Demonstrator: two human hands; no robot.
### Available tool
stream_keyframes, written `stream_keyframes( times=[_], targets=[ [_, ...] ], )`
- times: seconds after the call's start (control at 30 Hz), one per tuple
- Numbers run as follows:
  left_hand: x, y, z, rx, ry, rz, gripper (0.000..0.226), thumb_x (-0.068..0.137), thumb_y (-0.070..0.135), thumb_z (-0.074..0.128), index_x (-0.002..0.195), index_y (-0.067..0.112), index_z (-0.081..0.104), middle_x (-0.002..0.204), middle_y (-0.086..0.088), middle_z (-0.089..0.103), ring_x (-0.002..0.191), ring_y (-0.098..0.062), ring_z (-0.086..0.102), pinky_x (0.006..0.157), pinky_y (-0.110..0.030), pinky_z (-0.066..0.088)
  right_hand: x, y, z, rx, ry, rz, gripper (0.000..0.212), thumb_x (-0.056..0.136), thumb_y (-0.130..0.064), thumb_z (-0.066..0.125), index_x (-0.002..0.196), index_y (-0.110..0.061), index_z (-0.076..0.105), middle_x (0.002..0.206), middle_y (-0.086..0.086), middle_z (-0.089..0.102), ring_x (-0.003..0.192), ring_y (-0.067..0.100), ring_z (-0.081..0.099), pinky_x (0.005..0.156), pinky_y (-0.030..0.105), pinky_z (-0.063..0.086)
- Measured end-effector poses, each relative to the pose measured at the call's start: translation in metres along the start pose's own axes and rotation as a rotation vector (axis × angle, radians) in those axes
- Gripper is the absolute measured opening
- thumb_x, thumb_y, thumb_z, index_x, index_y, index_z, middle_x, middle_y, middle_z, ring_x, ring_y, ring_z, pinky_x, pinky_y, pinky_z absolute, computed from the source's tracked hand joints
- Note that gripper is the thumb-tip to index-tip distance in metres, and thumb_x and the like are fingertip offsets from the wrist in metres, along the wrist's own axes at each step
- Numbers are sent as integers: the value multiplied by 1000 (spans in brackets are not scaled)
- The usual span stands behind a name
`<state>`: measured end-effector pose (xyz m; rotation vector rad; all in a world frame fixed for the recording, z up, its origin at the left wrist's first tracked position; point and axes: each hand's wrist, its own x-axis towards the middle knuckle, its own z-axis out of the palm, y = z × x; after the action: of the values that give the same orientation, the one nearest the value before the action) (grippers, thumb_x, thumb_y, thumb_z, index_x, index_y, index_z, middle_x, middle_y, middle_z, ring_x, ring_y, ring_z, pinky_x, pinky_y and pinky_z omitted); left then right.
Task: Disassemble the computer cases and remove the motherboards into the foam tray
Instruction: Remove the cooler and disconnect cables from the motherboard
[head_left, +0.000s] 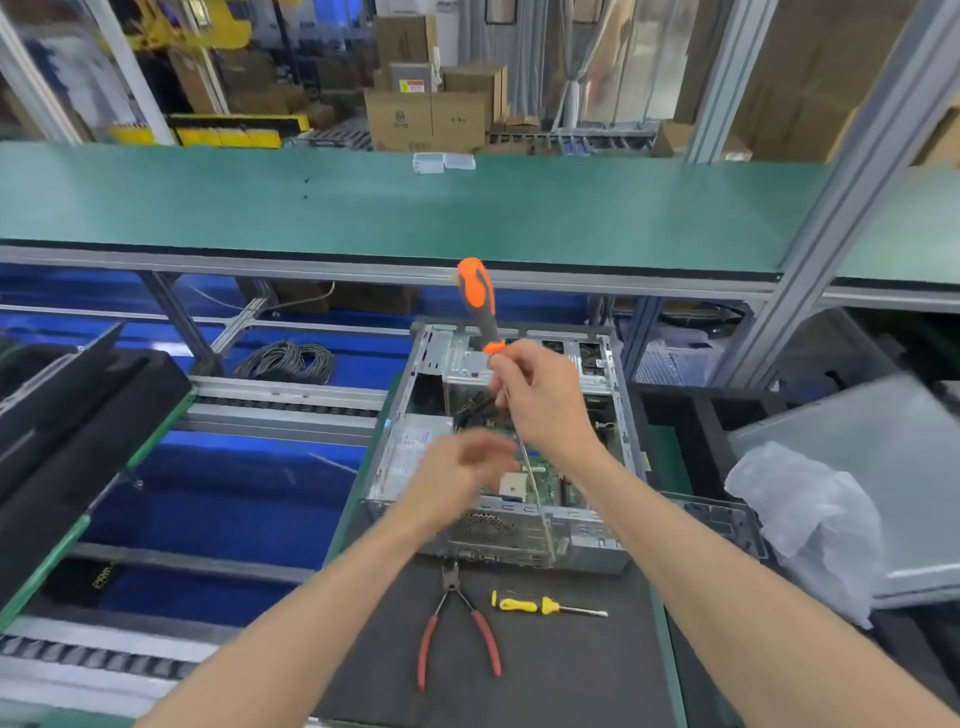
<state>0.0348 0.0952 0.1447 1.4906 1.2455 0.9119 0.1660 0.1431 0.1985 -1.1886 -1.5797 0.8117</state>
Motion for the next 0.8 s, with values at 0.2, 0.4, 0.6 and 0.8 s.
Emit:
stream_keyframes(
  times=[0.2,0.4,0.6,0.8],
  targets=[
    [24,-9,26,210,-140,-28,18,98,22,58,84,24,69,84,10,76,63,-4,63,59,-14,47,36,-10,-4,98,101,-87,17,100,-15,54,84,-15,61,65,-5,65,56,8,59,58,17,45],
    [68,-2,3,235,81,67,31,98,20,59,68,23,66,60,13,68,51,3,55,56,-8,40,40,20,-2,-128,-32,-106,19,100,-17,55,82,-17,61,70,-8,63,63,4,52,61,17,37],
    [99,-26,-20,297,210,-19,12,87,23,75,99,23,73,80,14,70,74,2,62,75,-13,47,62,48,7,-281,-59,-126,21,103,-14,49,83,-9,54,62,-1,62,56,10,61,55,27,49],
    [109,-59,-37,500,349,-120,31,90,8,70,120,11,66,115,-2,64,102,-13,59,92,-25,47,105,52,26,-315,-18,-211,17,103,-9,43,91,-5,53,71,6,65,66,22,64,66,45,54]
  ],
)
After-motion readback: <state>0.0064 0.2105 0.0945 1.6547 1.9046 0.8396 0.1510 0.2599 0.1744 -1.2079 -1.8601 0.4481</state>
